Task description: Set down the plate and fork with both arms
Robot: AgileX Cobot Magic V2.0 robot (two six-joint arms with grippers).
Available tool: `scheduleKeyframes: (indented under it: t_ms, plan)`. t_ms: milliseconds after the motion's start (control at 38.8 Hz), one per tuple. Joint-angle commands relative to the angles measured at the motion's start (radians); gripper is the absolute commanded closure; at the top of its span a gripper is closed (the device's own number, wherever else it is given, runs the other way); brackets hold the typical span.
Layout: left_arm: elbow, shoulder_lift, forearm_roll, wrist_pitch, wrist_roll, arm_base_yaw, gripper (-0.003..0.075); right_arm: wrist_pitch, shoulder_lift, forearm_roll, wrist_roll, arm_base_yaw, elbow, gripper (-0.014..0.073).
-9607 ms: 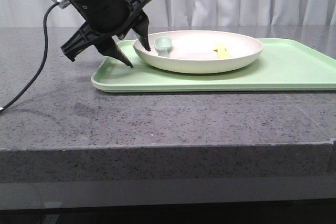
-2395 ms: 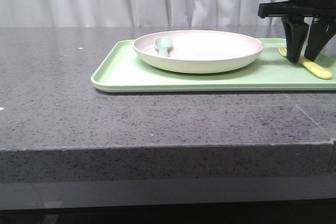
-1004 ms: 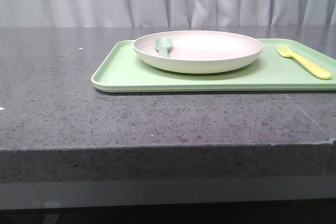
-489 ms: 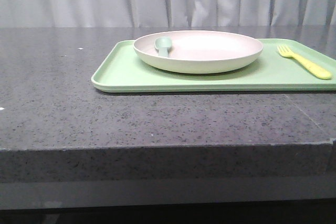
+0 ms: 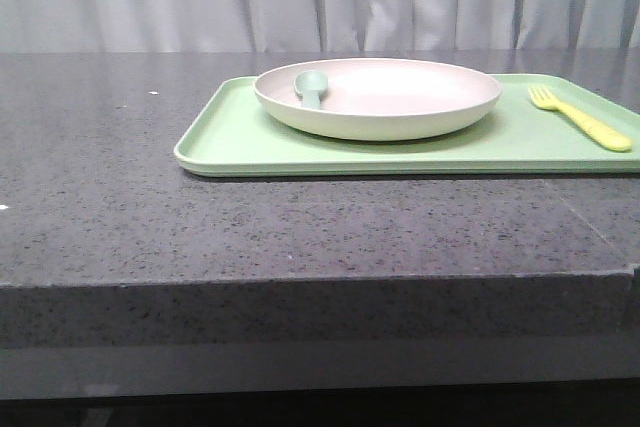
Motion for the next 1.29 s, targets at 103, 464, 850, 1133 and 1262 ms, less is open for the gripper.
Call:
scheduleKeyframes:
  t_ms: [103, 464, 850, 1133, 1262]
  plan:
    - [-0.023, 0.005, -0.016, -0.079, -0.001, 0.001, 0.066, -0.072, 0.004, -0.009, -0.011, 0.0, -0.022, 0.0696]
    - [0.341, -0.253, -0.063, -0.519, -0.001, 0.175, 0.066, -0.072, 0.004, -0.009, -0.011, -0.001, -0.022, 0.0696]
    - [0.774, -0.487, -0.046, -0.712, -0.027, 0.33, 0.0699, -0.072, 0.004, -0.009, -0.011, -0.001, -0.022, 0.0696]
    - [0.875, -0.623, 0.082, -0.787, -0.152, 0.282, 0.0738, -0.072, 0.004, -0.009, -0.011, -0.001, -0.022, 0.0696]
    - [0.875, -0.639, 0.094, -0.823, -0.152, 0.283, 0.0738, -0.072, 0.004, -0.009, -0.011, -0.001, -0.022, 0.0696]
